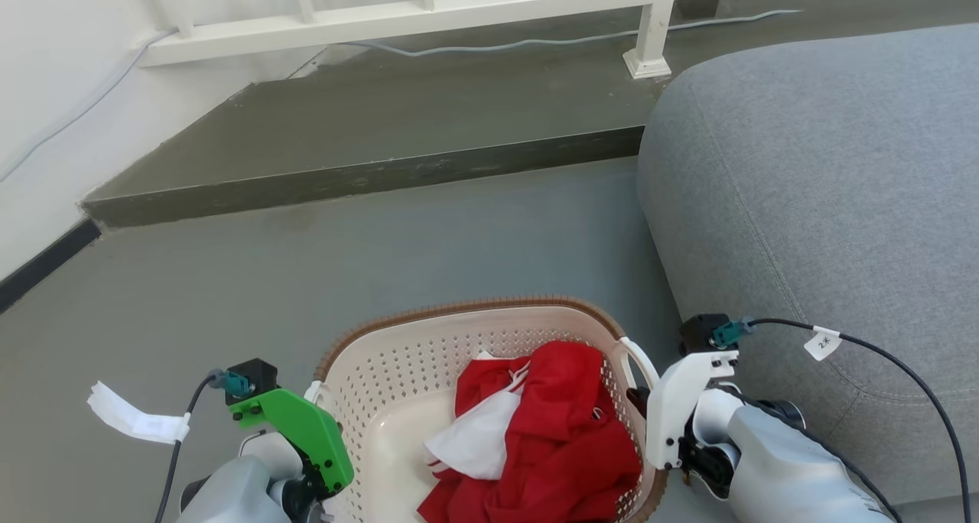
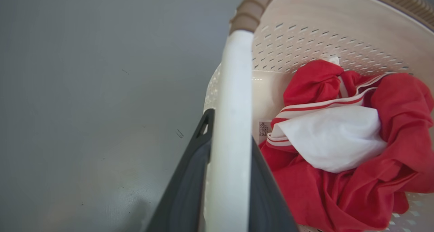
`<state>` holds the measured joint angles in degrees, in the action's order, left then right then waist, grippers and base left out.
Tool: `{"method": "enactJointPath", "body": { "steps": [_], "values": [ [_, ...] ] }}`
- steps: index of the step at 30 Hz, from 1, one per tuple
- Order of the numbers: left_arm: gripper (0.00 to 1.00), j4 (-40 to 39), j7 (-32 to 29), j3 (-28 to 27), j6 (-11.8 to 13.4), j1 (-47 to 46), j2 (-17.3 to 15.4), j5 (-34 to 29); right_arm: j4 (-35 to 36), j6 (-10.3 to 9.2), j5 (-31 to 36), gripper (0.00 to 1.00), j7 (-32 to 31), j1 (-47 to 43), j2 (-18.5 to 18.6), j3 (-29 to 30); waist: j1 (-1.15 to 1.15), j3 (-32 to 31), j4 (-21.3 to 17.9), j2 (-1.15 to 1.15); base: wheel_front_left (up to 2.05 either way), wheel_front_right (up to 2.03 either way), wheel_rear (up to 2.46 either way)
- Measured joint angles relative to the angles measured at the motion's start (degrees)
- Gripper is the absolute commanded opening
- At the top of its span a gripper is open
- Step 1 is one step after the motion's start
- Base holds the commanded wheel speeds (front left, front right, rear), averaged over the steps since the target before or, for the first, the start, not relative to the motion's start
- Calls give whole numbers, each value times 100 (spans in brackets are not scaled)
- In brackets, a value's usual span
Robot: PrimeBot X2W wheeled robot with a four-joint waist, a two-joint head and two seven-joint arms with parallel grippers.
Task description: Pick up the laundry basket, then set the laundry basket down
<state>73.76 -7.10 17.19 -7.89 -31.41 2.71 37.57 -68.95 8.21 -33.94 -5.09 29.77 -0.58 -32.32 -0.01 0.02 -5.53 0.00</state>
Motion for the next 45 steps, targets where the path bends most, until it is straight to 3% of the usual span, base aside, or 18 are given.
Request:
{"method": "enactJointPath", "body": {
  "steps": [45],
  "values": [
    [0, 2, -92, 112, 0, 115, -11, 110, 4, -19, -353, 0, -56, -103, 23, -279, 0, -49, 18, 0, 0, 0, 0]
  ]
}}
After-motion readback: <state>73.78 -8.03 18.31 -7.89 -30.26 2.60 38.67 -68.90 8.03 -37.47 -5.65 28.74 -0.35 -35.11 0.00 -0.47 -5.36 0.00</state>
